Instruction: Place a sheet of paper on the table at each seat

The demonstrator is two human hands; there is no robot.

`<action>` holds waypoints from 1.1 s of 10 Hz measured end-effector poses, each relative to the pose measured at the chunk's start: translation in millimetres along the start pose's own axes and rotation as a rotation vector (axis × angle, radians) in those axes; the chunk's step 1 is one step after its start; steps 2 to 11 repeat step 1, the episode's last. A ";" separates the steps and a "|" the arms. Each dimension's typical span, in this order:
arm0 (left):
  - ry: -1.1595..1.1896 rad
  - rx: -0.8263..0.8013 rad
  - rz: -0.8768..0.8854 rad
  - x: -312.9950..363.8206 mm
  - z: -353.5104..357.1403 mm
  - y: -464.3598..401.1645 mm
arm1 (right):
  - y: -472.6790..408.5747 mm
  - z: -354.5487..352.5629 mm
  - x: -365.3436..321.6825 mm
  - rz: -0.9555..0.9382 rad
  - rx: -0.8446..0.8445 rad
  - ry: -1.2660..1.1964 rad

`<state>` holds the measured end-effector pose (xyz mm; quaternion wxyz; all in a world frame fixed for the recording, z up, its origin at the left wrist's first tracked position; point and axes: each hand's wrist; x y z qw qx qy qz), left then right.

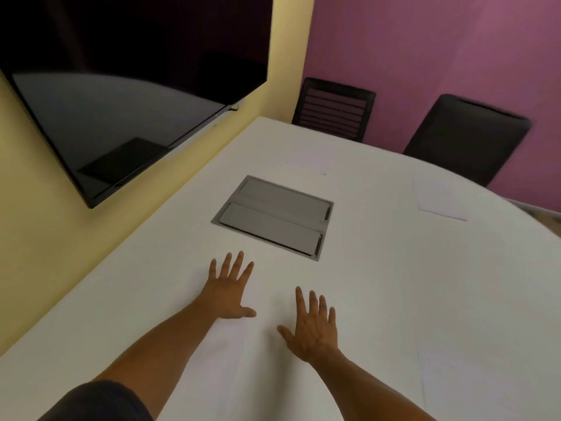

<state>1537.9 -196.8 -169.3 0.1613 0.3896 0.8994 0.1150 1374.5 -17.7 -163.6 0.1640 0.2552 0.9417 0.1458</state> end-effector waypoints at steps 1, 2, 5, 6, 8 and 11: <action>0.007 0.062 0.069 37.9 -30.6 0.4 | 27.1 -29.2 31.8 0.086 0.058 -0.036; 0.007 0.062 0.069 37.9 -30.6 0.4 | 27.1 -29.2 31.8 0.086 0.058 -0.036; 0.007 0.062 0.069 37.9 -30.6 0.4 | 27.1 -29.2 31.8 0.086 0.058 -0.036; 0.007 0.062 0.069 37.9 -30.6 0.4 | 27.1 -29.2 31.8 0.086 0.058 -0.036; 0.007 0.062 0.069 37.9 -30.6 0.4 | 27.1 -29.2 31.8 0.086 0.058 -0.036; 0.007 0.062 0.069 37.9 -30.6 0.4 | 27.1 -29.2 31.8 0.086 0.058 -0.036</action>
Point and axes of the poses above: each hand's wrist, its own y-axis away from the middle knuckle, its own z-axis out of the palm, x = y × z, and after that the axes turned 11 degrees about -y, right-handed
